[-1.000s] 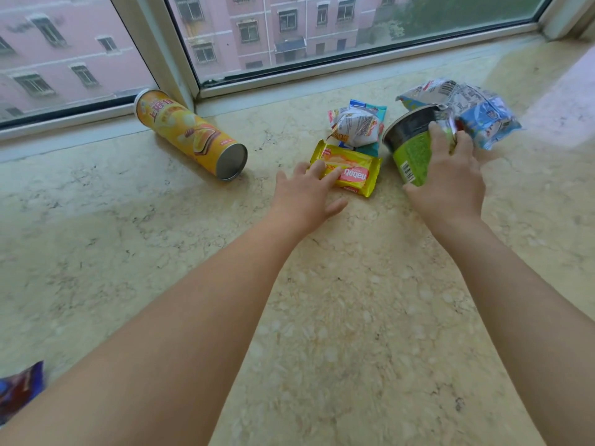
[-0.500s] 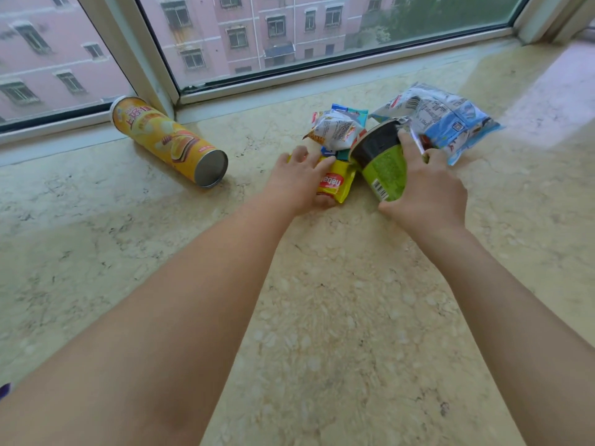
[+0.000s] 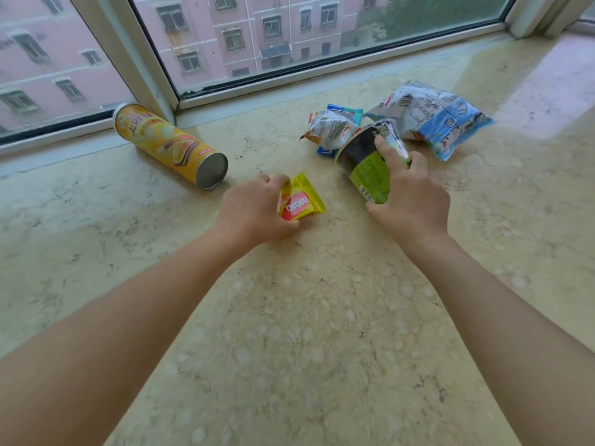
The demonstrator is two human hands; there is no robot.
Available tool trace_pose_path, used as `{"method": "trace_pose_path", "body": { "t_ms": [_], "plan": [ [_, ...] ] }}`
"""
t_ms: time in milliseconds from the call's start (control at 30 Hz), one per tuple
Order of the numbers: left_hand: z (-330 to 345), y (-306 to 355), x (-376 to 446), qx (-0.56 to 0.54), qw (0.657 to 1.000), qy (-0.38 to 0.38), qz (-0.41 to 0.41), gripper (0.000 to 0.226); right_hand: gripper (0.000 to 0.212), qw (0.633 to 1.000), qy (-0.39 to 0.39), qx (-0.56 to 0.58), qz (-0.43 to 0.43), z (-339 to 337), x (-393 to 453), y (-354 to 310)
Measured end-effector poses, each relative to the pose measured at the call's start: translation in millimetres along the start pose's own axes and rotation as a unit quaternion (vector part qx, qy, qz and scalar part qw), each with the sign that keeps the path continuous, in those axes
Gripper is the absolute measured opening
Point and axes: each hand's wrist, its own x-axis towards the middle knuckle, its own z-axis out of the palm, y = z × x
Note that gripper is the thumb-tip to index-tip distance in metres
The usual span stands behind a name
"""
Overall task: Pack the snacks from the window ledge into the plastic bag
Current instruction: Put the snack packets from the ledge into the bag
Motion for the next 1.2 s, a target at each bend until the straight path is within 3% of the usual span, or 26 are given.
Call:
{"method": "trace_pose_path", "body": {
  "t_ms": [233,433,733,1033,1200],
  "plan": [
    [-17,-32,-73,-0.077,0.992,0.026,-0.099,0.076,0.091,0.999,0.027,0.016,-0.038,8,-46,-42],
    [-19,-66,-162,-0.176,0.955,0.08,-0.224,0.066,0.091,0.99,0.062,0.082,-0.099,15,-101,-108],
    [-30,-111,-292,-0.229,0.912,0.126,-0.318,0.069,0.093,0.97,-0.011,0.224,-0.097,-2,-229,-205],
    [-85,-164,-389,-0.13,0.918,0.172,-0.333,0.069,0.095,0.933,-0.061,0.342,-0.094,-44,-309,-284],
    [-102,-208,-453,-0.028,0.925,0.147,-0.349,0.07,0.101,0.917,-0.08,0.375,-0.108,-54,-350,-328]
  ]
}}
